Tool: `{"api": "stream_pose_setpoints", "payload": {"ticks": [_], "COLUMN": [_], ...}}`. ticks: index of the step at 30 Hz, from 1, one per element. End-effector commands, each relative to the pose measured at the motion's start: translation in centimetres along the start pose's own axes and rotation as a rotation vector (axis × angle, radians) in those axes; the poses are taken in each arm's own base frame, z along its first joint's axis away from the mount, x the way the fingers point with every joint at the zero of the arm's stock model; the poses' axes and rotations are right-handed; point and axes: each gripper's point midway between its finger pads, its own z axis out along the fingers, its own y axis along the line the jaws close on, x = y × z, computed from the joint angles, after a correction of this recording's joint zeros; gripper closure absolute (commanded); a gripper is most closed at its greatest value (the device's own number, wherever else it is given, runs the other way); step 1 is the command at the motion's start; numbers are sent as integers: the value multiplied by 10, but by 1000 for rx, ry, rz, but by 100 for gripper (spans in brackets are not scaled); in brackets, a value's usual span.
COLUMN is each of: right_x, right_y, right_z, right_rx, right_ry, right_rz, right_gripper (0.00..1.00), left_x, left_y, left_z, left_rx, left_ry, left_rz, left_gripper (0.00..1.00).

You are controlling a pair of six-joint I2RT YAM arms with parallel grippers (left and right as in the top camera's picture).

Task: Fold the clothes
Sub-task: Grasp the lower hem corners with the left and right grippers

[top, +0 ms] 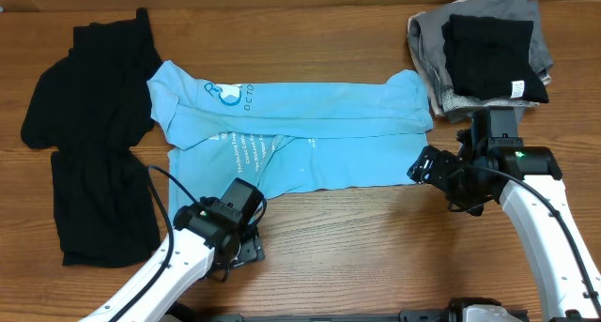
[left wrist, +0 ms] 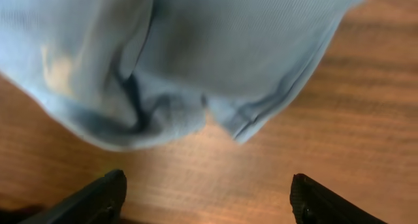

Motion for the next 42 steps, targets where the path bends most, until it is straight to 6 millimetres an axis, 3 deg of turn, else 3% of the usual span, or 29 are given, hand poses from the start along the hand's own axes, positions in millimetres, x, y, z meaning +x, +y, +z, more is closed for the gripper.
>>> {"api": "stream_pose_setpoints", "payload": {"ticks": [1, 4, 9, 15, 18, 23, 25, 31, 37, 42], "right_x": [-2, -2, -2, -3, -3, -4, -4, -2, -8, -17], "right_y": [1, 1, 1, 1, 1, 1, 1, -2, -5, -7], "right_z": [-4, -4, -4, -4, -4, -4, -4, 2, 22, 44], "right_rx": [0, 0, -1, -2, -2, -4, -4, 11, 31, 43], "right_ry": [-27, -27, -27, -31, -31, -35, -35, -5, 35, 57], "right_rz": [-17, -17, -17, -18, -18, -16, -15, -3, 8, 15], "right_gripper": [0, 0, 0, 0, 0, 0, 0, 0, 4, 13], "left_x": [-16, -25, -16, -7, -4, 0, -4, -38, -90, -106], "left_y": [2, 5, 11, 19, 19, 18, 15, -9, -19, -31], "left_z": [1, 1, 14, 32, 38, 41, 39, 6, -41, -60], "left_rx": [-17, -31, -42, -83, -87, -89, -75, -2, -40, -9], "left_ry": [-89, -128, -28, 110, 154, 182, 174, 110, -66, -123], "left_rz": [-51, -97, -184, -255, -274, -273, -231, 45, 89, 157], "left_gripper": [16, 12, 8, 17, 35, 92, 96, 96, 96, 96]}}
